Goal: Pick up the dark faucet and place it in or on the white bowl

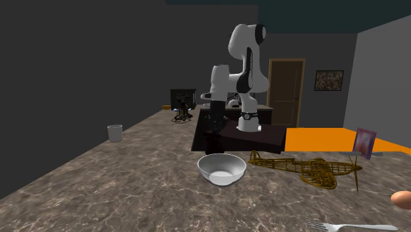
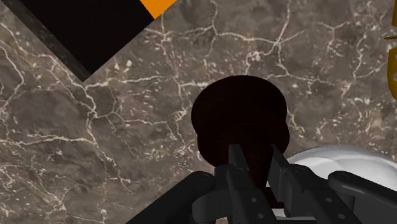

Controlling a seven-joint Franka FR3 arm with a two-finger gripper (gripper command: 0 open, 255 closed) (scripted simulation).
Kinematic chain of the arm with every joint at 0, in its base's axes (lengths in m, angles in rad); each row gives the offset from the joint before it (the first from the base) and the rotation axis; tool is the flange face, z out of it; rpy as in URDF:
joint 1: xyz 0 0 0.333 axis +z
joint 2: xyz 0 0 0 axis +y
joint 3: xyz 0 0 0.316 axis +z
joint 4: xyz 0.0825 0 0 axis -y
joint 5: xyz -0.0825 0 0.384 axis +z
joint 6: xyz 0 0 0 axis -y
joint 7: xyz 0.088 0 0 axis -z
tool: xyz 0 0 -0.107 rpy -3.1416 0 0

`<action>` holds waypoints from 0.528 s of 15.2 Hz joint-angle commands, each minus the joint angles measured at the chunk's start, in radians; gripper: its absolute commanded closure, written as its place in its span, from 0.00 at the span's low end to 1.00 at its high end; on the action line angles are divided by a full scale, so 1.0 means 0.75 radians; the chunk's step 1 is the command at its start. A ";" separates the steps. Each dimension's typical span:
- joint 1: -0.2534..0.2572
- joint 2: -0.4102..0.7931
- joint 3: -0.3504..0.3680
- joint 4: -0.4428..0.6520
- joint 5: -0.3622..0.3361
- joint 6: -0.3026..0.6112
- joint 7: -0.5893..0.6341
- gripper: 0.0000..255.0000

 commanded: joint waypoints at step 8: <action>0.004 -0.164 -0.009 0.011 -0.054 -0.174 0.044 1.00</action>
